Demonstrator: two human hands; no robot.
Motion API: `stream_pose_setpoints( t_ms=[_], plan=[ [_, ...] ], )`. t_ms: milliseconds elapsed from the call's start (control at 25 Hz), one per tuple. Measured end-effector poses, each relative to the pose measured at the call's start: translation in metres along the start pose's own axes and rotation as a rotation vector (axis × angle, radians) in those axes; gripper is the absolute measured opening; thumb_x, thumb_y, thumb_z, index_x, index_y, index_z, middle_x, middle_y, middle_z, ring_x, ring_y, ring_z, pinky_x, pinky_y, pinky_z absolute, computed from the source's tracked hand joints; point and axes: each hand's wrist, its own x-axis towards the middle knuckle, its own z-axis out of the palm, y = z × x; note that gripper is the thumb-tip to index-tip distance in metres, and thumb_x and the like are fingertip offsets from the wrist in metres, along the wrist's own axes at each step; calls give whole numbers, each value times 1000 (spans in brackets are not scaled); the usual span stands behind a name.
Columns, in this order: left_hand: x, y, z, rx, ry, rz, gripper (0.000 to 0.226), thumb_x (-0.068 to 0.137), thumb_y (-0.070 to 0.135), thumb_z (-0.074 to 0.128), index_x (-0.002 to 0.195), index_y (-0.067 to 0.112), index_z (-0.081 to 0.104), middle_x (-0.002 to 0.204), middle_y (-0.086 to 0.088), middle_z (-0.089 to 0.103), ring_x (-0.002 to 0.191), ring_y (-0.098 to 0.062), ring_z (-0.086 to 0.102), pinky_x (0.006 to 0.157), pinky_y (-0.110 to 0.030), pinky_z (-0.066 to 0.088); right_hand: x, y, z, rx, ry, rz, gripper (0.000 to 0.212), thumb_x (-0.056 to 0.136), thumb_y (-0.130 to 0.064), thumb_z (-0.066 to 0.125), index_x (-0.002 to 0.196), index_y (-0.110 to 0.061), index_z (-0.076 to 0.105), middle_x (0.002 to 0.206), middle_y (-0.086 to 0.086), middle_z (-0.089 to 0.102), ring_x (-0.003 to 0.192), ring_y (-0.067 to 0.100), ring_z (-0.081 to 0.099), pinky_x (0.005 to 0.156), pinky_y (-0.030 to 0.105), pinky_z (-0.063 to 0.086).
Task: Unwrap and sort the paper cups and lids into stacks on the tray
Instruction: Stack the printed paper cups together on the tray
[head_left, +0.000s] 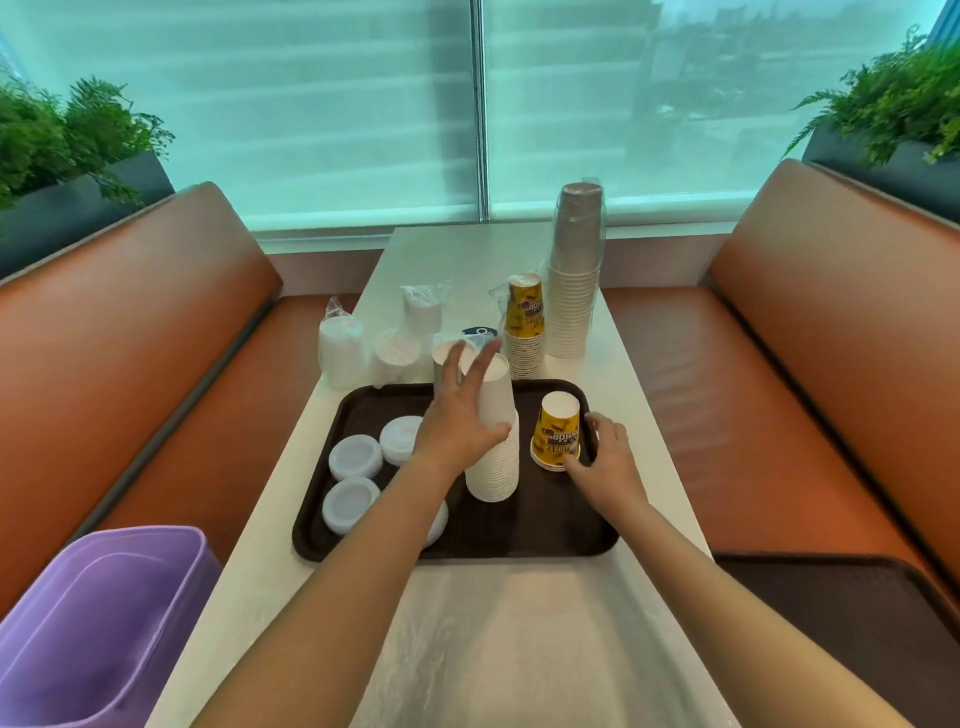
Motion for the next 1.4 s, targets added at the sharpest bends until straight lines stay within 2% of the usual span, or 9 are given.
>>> stream_pose_setpoints(
  t_ms=[120, 240, 440, 760, 880, 960, 1120, 1280, 1400],
  plan=[
    [18, 1, 6, -44, -59, -30, 76, 77, 19, 74, 136, 41, 30, 148, -1, 22, 129, -27, 37, 96, -38, 46, 30, -1, 4, 72, -53, 26, 90, 77, -22, 78, 148, -18, 22, 151, 6, 28, 139, 22, 30, 111, 35, 29],
    [37, 7, 12, -31, -78, -21, 72, 80, 19, 73, 137, 35, 32, 149, -2, 22, 130, -25, 36, 100, -34, 42, 54, 7, 14, 179, -124, 50, 102, 70, -21, 83, 149, -23, 17, 151, 4, 31, 138, 24, 33, 112, 41, 32],
    [76, 8, 20, 257, -13, 29, 73, 79, 37, 72, 140, 30, 31, 150, -4, 25, 134, -26, 23, 108, -39, 30, 69, 23, 20, 231, -130, 43, 79, 70, -16, 82, 137, -18, 41, 133, 4, 51, 123, 23, 48, 103, 37, 40],
    [108, 7, 32, 488, 80, 68, 71, 81, 44, 67, 140, 28, 30, 150, -3, 21, 135, -28, 19, 106, -41, 23, 72, 32, 20, 237, -228, -39, 79, 73, -23, 81, 139, -25, 37, 137, -3, 45, 123, 12, 42, 102, 26, 35],
    [111, 8, 32, 505, 47, 36, 70, 82, 49, 63, 140, 30, 28, 150, -1, 21, 136, -26, 18, 108, -44, 21, 73, 29, 14, 303, -121, -70, 71, 77, -40, 66, 139, -24, 37, 138, -5, 43, 122, 10, 41, 103, 31, 38],
    [113, 14, 29, 469, 94, 5, 67, 82, 58, 57, 138, 33, 32, 149, 1, 24, 136, -25, 19, 108, -45, 21, 85, 21, 7, 399, 8, -66, 55, 80, -41, 53, 131, -22, 46, 132, -3, 49, 117, 12, 47, 97, 31, 44],
    [140, 41, 6, 256, 228, -27, 49, 87, 55, 53, 129, 31, 49, 143, 1, 37, 132, -22, 31, 105, -42, 26, 128, -2, -5, 362, 54, -52, 32, 91, -21, 59, 123, -17, 53, 127, 2, 55, 111, 19, 54, 86, 30, 48],
    [191, 45, -9, 82, 70, -120, 45, 86, 44, 60, 127, 28, 52, 143, -4, 38, 130, -24, 37, 104, -41, 33, 176, -23, -5, 225, -67, -49, 44, 88, -16, 64, 130, -14, 49, 128, 4, 53, 107, 15, 50, 88, 27, 42],
    [222, 37, -7, 39, -72, -135, 54, 84, 36, 66, 133, 27, 47, 145, -7, 35, 131, -25, 37, 104, -37, 35, 204, -26, 8, 150, -161, 12, 58, 85, -19, 69, 136, -14, 43, 136, 7, 48, 120, 21, 48, 97, 32, 41]
  ],
)
